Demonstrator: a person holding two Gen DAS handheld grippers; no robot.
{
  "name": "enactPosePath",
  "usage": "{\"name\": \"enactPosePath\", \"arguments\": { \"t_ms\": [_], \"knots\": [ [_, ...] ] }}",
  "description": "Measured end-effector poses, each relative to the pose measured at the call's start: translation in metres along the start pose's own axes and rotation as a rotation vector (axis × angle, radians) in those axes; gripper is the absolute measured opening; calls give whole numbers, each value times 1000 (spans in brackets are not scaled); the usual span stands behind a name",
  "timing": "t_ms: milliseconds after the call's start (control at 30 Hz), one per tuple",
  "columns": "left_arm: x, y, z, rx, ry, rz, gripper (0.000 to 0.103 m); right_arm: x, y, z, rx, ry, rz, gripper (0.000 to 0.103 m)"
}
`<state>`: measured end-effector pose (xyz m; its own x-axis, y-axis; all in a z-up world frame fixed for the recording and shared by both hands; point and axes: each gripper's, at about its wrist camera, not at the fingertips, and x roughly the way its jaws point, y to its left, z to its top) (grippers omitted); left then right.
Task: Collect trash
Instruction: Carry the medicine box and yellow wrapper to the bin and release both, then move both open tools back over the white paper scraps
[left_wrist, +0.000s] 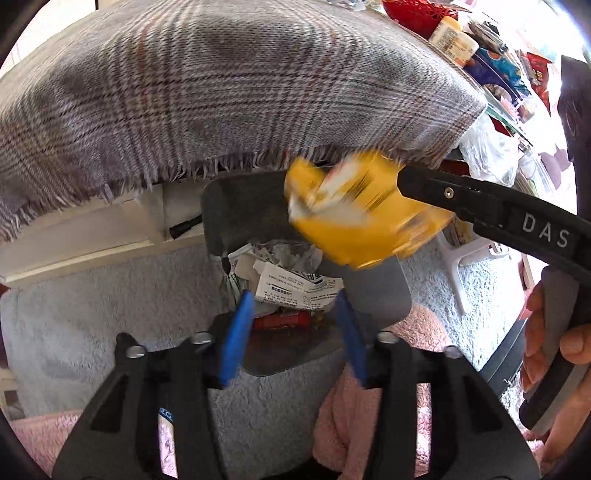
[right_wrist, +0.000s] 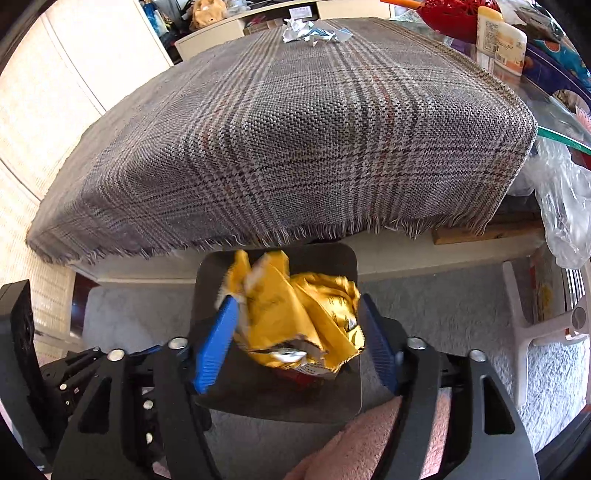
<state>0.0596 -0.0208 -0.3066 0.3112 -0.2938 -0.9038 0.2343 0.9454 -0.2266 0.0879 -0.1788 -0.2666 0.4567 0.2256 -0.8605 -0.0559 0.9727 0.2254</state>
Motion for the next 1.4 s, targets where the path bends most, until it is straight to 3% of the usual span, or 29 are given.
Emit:
{"name": "enactPosePath", "arguments": {
  "t_ms": [167, 233, 333, 633, 867, 1167, 1400],
  "knots": [
    [-6, 6, 0, -8, -25, 34, 76, -2, -2, -2, 3, -11, -37, 100],
    [-10, 8, 1, -11, -30, 42, 89, -4, -7, -2, 12, -12, -51, 100],
    [-15, 12, 4, -18, -35, 44, 95, -7, -18, -1, 32, -7, -64, 100],
    [-38, 21, 21, -36, -68, 60, 95, -31, -40, 15, 62, -52, -64, 100],
    [-73, 30, 53, -51, -135, 48, 95, -61, -42, 43, 33, -119, -71, 100],
    [-100, 36, 116, -59, -201, 82, 95, -86, -42, 102, -12, -229, -85, 100],
    [-102, 33, 181, -43, -231, 130, 95, -80, -38, 154, -39, -250, -68, 100]
  ]
}}
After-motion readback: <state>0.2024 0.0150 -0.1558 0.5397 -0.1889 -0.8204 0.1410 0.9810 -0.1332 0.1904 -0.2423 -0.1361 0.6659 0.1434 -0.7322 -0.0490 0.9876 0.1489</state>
